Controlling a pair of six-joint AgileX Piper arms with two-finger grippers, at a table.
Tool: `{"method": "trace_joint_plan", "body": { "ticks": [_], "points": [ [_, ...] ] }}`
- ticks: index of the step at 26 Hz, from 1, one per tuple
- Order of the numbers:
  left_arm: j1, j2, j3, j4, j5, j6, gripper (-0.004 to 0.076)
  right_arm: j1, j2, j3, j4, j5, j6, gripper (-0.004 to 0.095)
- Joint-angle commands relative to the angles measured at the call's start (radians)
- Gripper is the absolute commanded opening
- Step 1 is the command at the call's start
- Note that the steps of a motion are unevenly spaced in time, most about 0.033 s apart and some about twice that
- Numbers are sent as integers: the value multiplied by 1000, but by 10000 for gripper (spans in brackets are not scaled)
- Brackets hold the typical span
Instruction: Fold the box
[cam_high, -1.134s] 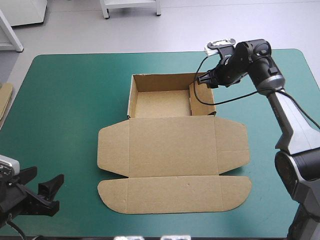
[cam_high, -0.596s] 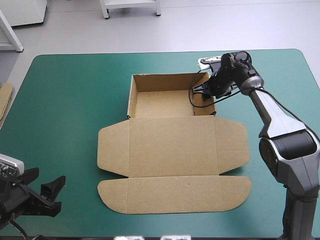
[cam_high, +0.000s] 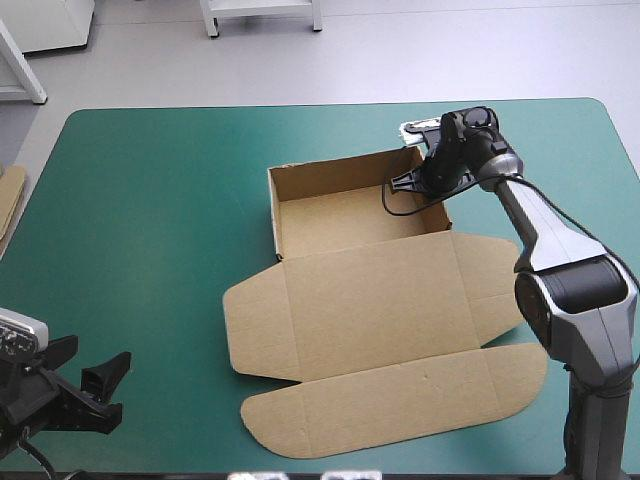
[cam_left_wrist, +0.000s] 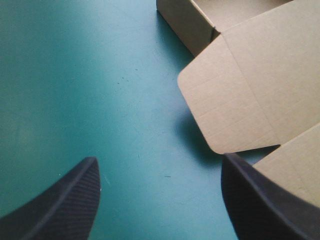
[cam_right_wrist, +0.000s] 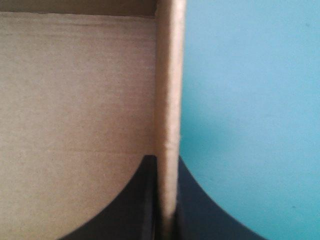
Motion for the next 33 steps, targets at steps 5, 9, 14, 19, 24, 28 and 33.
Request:
{"method": "trace_joint_plan", "body": {
  "ticks": [5, 9, 14, 19, 24, 28, 33],
  "points": [
    [0, 12, -21, 3, 42, 1, 492, -209, -109, -29, -176, 38, -36, -17],
    [0, 12, -21, 9, 42, 1, 492, -370, -136, -29, -179, 23, -59, -17],
    [0, 12, -21, 9, 42, 1, 492, -533, -136, 15, -192, -9, -91, -17],
    [0, 12, -21, 11, 42, 1, 492, -656, -136, 114, -236, -100, -129, -17],
    [0, 12, -21, 13, 42, 1, 492, -729, -125, 135, -242, -115, -140, -17],
    [0, 12, -21, 40, 42, 1, 492, -759, -123, 135, -197, -123, -150, -17],
    [0, 12, -21, 44, 42, 1, 492, -760, -111, 135, -166, -126, -200, 22]
  ]
}}
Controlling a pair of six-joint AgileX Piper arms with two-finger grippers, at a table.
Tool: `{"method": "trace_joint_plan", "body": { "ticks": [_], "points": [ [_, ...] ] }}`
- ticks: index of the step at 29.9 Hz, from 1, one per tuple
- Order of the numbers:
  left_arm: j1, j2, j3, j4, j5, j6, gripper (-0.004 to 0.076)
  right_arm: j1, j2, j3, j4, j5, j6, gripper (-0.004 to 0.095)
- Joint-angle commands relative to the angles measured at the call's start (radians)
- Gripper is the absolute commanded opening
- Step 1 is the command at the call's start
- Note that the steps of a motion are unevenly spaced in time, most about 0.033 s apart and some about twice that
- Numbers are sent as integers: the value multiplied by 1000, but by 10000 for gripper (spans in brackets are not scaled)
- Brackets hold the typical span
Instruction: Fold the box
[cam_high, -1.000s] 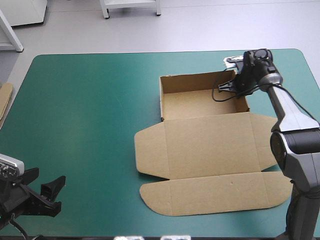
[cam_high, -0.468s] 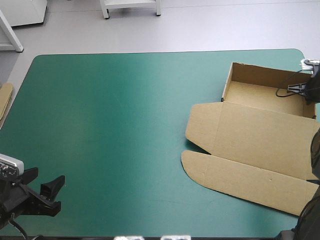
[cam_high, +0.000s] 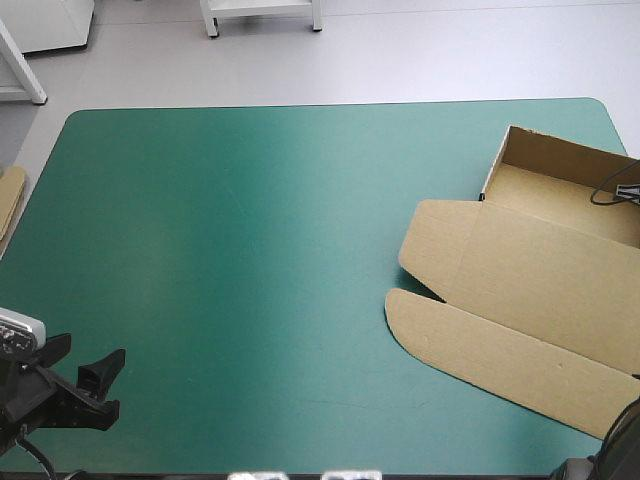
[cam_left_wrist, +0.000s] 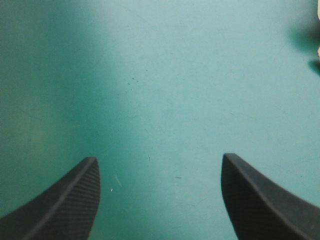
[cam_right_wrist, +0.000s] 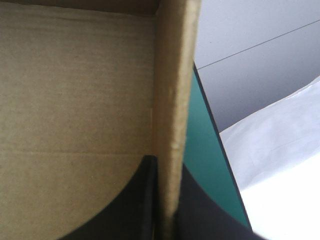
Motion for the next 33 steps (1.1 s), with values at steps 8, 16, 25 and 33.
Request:
{"method": "trace_joint_plan", "body": {
  "ticks": [8, 16, 25, 33],
  "points": [
    [0, 14, -21, 10, 42, 3, 492, -12, -37, -21, -69, -50, -44, 529],
    [0, 14, -21, 79, 31, 3, 492, -12, -142, -21, 12, -43, -40, 558],
    [0, 14, -21, 156, 1, -3, 492, -10, -346, -21, 430, 88, -181, 548],
    [0, 14, -21, 235, -19, -53, 492, 268, -451, 58, 460, 158, -211, 394]
  ]
}}
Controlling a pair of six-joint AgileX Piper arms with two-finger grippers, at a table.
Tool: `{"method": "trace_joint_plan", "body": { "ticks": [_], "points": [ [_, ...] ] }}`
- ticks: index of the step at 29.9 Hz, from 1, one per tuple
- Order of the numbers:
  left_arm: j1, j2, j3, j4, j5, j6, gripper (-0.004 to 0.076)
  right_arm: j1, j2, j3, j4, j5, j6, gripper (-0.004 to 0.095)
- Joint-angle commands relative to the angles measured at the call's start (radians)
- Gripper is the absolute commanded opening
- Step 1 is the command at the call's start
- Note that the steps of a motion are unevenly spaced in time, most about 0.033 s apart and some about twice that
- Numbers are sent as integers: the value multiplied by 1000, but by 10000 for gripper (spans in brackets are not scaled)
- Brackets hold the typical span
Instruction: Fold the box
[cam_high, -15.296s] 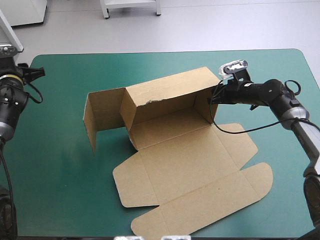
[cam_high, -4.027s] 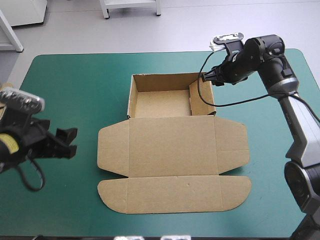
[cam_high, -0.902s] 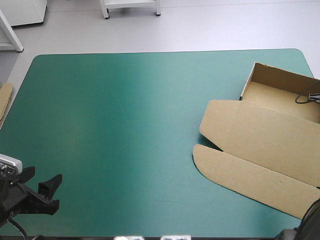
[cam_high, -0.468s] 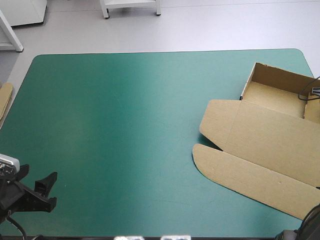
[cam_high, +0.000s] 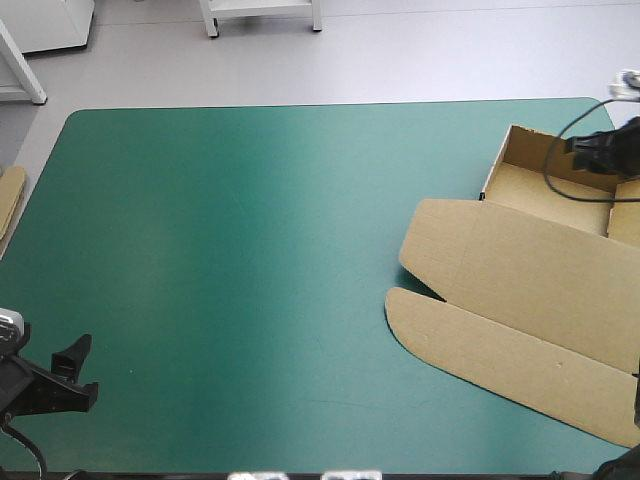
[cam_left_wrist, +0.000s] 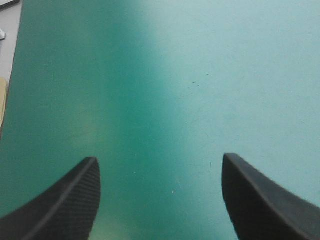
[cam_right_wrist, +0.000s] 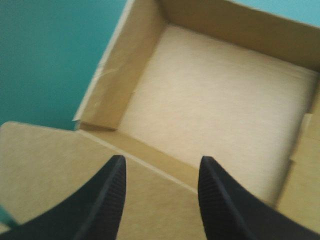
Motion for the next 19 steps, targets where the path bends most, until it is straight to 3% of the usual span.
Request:
{"method": "trace_joint_plan", "body": {
  "ticks": [1, 12, 19],
  "points": [
    [0, 14, -21, 27, -18, -37, 492, 151, -91, 39, 29, -25, -21, 393],
    [0, 12, -13, 24, -36, -95, 487, 533, -335, 274, 10, -237, -32, 261],
    [0, 12, 106, 17, -160, -95, 471, 625, -614, 506, 0, -432, -83, 120]
  ]
}}
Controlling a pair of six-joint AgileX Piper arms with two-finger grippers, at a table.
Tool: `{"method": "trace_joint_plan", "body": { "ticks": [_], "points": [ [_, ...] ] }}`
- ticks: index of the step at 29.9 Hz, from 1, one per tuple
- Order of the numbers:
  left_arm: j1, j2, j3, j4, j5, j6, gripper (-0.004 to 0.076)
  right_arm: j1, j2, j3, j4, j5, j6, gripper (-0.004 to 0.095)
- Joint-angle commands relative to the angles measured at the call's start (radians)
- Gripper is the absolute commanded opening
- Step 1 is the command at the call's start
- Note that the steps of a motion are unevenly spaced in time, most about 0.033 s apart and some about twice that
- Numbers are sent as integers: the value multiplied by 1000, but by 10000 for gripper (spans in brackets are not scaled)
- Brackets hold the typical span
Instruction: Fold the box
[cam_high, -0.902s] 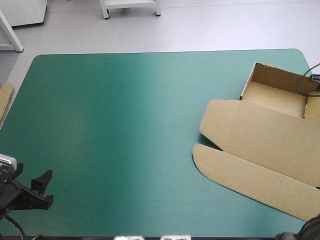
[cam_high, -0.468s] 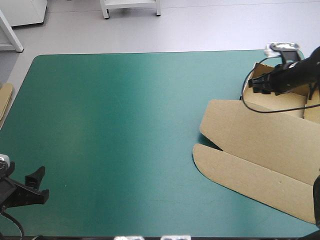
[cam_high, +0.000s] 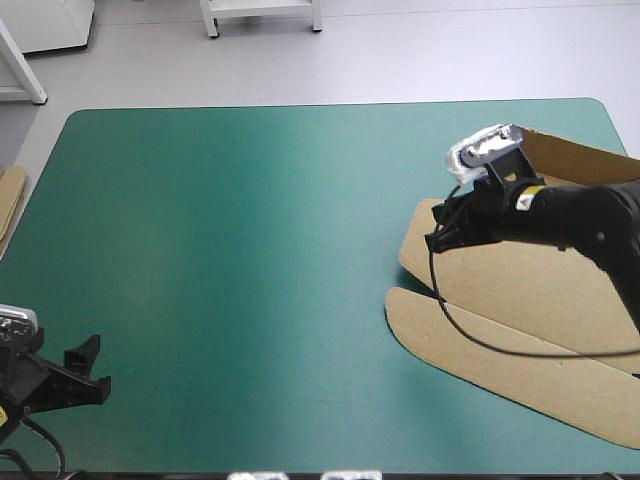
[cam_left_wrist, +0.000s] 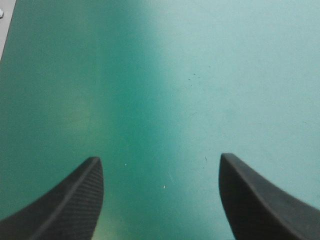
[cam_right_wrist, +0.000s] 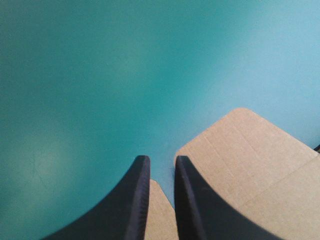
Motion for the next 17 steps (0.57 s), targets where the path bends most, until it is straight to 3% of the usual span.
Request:
{"method": "trace_joint_plan", "body": {
  "ticks": [1, 5, 8, 17],
  "points": [
    [0, 11, 39, 5, -146, -11, 470, 17, -181, 118, 17, -198, -61, 107],
    [0, 10, 64, -27, -270, -27, 455, 17, -363, 325, 63, -383, -131, 74],
    [0, 7, 72, -35, -317, -27, 454, 17, -486, 468, 93, -460, -153, 43],
    [0, -169, 233, -136, -389, -26, 454, 17, -779, 742, 130, -469, -173, -19]
  ]
}}
